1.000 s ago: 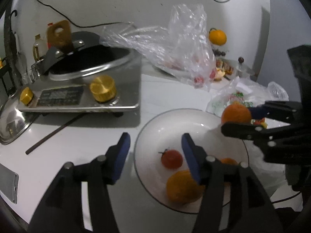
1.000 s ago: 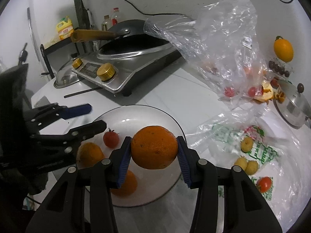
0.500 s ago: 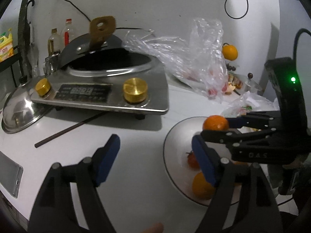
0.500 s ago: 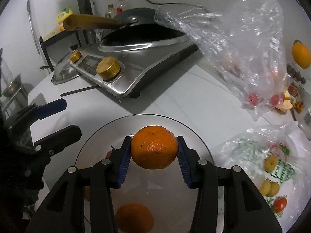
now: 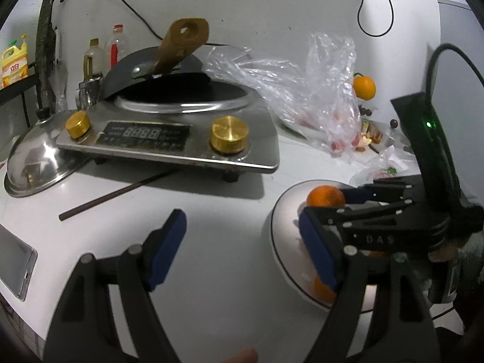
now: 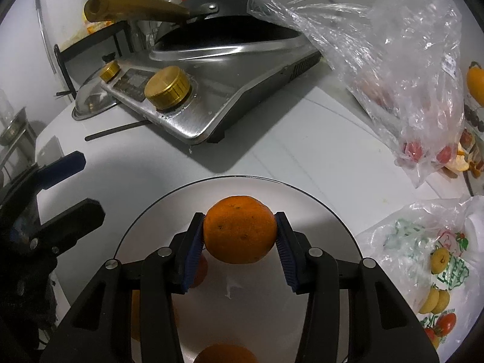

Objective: Organize fruits
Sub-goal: 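Lower the large orange onto the white plate and open the right gripper, then move both grippers back over the remaining fruit on the bag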

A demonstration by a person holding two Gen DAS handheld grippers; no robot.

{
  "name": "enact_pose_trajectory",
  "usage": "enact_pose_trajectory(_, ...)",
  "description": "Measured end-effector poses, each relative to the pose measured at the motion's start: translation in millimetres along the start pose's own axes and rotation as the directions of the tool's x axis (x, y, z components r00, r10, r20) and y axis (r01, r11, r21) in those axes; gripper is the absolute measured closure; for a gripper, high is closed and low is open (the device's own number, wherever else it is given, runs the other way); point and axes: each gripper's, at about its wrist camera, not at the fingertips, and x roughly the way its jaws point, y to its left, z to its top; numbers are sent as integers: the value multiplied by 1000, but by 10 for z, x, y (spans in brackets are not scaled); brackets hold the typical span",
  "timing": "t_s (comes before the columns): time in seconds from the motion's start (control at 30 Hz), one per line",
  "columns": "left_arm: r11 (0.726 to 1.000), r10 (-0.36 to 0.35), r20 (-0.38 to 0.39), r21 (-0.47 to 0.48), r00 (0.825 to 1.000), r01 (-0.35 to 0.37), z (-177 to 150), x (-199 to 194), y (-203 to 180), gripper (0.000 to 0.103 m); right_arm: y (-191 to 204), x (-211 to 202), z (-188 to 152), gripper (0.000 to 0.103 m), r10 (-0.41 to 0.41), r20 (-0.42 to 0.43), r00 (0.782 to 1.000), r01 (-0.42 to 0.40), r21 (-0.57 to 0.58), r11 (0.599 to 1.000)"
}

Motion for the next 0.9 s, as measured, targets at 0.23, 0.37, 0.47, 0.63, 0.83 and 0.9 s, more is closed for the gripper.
enact_pose_trajectory(0.23,1000,10,13,-2,1000,-10,-23,-110,-18,25,11,-9,12,48,37,-24,999,-37,11,999)
enact_pose_trajectory(0.37,1000,16,27,1,1000,-16,-33,-198,-54,24,-6,-140,16,33,36,17,999,-36,21,999)
enact_pose_trajectory(0.47,1000,17,35,6,999,-17,-45,-264,-103,24,-15,-253,-1,33,26,38,999,-27,24,999)
enact_pose_trajectory(0.63,1000,-16,30,7,999,16,-49,-333,-212,24,-34,-478,-74,34,7,73,997,-9,21,1000)
enact_pose_trajectory(0.83,1000,-22,14,0,1000,22,-53,-388,-353,24,-47,-757,-203,34,-13,113,994,13,0,1000)
enact_pose_trajectory(0.9,1000,-23,16,1,1000,23,-53,-419,-418,24,-78,-843,-254,34,-16,124,992,16,2,1000)
